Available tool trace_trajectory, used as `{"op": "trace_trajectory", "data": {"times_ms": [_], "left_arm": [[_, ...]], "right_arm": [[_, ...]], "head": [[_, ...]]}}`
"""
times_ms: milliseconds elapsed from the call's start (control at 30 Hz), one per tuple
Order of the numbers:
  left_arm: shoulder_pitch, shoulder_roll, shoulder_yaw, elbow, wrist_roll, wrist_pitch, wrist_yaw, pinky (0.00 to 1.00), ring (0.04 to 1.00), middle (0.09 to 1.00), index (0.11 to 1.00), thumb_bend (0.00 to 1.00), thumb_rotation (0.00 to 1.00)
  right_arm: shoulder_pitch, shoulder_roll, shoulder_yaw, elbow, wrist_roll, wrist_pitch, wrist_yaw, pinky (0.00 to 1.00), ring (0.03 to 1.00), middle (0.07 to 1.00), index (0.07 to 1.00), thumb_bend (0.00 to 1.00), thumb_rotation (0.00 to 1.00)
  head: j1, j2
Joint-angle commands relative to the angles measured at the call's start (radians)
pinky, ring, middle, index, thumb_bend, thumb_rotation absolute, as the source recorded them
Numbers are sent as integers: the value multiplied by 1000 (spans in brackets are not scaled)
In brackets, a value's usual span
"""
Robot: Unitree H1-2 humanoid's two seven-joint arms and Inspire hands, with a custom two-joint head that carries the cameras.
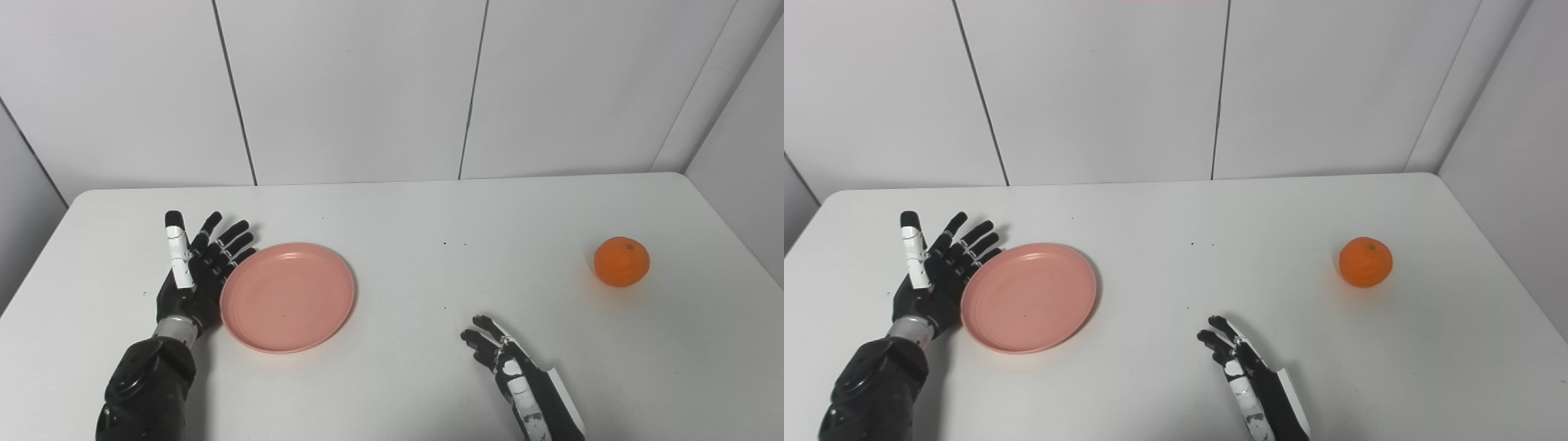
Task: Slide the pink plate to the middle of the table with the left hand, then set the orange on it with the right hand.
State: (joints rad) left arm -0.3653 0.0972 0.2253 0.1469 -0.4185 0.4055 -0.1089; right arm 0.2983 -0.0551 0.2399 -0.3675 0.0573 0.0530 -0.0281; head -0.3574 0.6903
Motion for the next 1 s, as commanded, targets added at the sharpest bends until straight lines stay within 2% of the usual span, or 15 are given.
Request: {"op": "trace_trajectory", "data": {"times_ms": [0, 300, 467, 700, 967], "left_arm": [[0, -1, -9, -24, -14, 26, -7, 841, 847, 805, 927, 924, 1000], [4, -18, -25, -47, -19, 63, 28, 905, 842, 771, 936, 939, 1000], [4, -32, -30, -50, -33, 64, 59, 967, 872, 827, 945, 948, 1000], [1, -38, -46, -48, -53, 64, 77, 999, 920, 865, 933, 923, 1000], [-1, -68, -59, -58, -37, 62, 92, 1000, 916, 864, 926, 907, 1000]], "right_arm": [[7, 75, 25, -17, -1, 32, 5, 904, 874, 814, 866, 934, 957], [-4, 81, 55, -5, 0, 29, -22, 885, 874, 820, 870, 907, 963], [-10, 84, 65, 6, -9, 20, -28, 894, 875, 822, 872, 893, 970], [-20, 89, 77, 30, -26, 1, -33, 900, 882, 824, 872, 904, 965], [-23, 95, 90, 41, -34, -8, -51, 888, 874, 814, 871, 901, 961]], "head": [[-11, -1], [-42, -9], [-72, -17], [-105, -21], [-110, -24]]}}
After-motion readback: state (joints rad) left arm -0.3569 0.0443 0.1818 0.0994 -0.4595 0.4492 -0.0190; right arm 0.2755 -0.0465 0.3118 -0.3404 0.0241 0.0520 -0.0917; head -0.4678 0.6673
